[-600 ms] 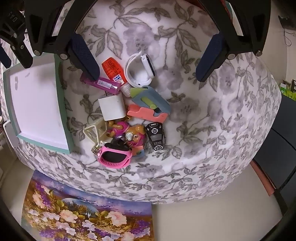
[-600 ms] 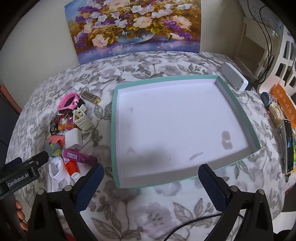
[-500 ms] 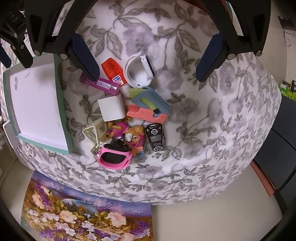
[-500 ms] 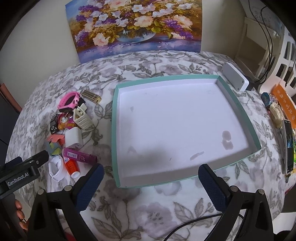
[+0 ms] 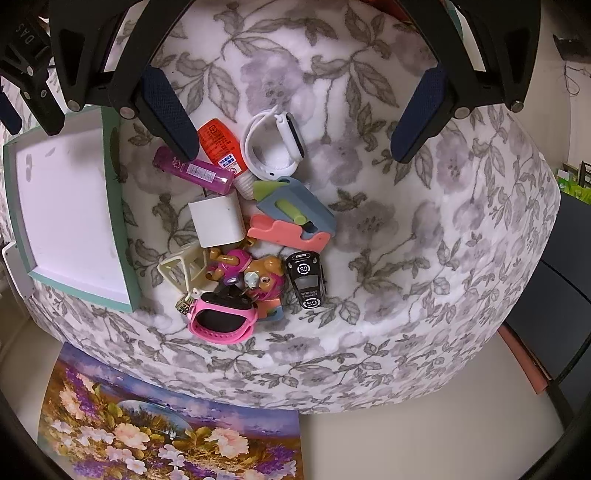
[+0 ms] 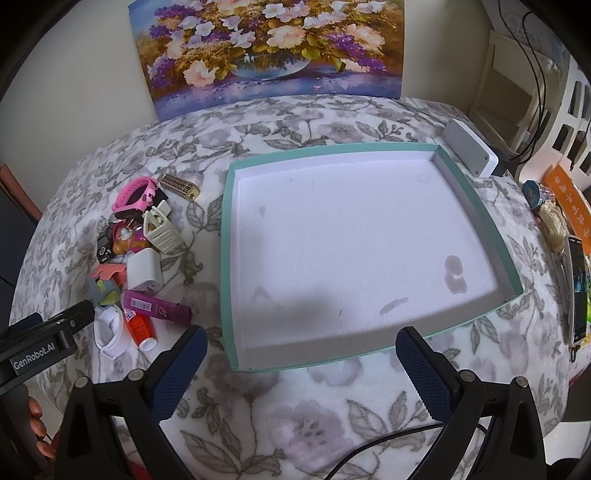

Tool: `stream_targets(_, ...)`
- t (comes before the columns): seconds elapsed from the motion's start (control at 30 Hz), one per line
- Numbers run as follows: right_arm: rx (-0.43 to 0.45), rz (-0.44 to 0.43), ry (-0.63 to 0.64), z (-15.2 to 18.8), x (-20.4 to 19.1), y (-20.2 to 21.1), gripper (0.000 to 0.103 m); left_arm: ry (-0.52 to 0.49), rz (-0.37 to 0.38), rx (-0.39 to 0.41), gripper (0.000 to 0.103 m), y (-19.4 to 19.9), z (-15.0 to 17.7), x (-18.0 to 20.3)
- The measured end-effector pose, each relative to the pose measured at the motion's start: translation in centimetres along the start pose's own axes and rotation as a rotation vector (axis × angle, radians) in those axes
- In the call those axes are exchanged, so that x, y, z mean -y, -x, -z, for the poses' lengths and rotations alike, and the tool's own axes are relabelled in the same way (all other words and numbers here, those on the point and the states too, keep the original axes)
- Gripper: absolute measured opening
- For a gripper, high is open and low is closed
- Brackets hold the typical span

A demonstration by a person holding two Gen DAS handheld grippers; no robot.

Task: Organize rigid objects
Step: 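Move both tools toward the pile of small items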

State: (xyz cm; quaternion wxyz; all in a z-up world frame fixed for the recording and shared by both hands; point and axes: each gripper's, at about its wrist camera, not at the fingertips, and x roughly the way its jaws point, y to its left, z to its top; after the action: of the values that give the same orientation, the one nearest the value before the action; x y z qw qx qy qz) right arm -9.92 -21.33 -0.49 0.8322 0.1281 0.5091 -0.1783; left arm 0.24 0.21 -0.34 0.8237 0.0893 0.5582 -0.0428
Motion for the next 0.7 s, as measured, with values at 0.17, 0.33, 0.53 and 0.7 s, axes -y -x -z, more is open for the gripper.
stream_targets(0.17, -0.008, -0.002, 0.005, 0.05, -0.06, -0.15, 0.103, 0.004, 0.005, 0.013, 0.103, 0.00, 0.01, -0.01)
stream_targets(0.33, -0.010, -0.002, 0.005, 0.04, -0.07, -0.19, 0.103, -0.005, -0.008, -0.013, 0.103, -0.01, -0.05, 0.08)
stream_targets(0.53, -0.013, -0.004, 0.005, 0.07, -0.10, -0.23, 0.103, -0.003, -0.010, -0.015, 0.103, 0.03, -0.07, 0.13)
stream_targets(0.7, -0.011, -0.007, 0.009, 0.11, -0.14, -0.24, 0.103, -0.005, -0.009, -0.007, 0.103, 0.09, -0.04, 0.20)
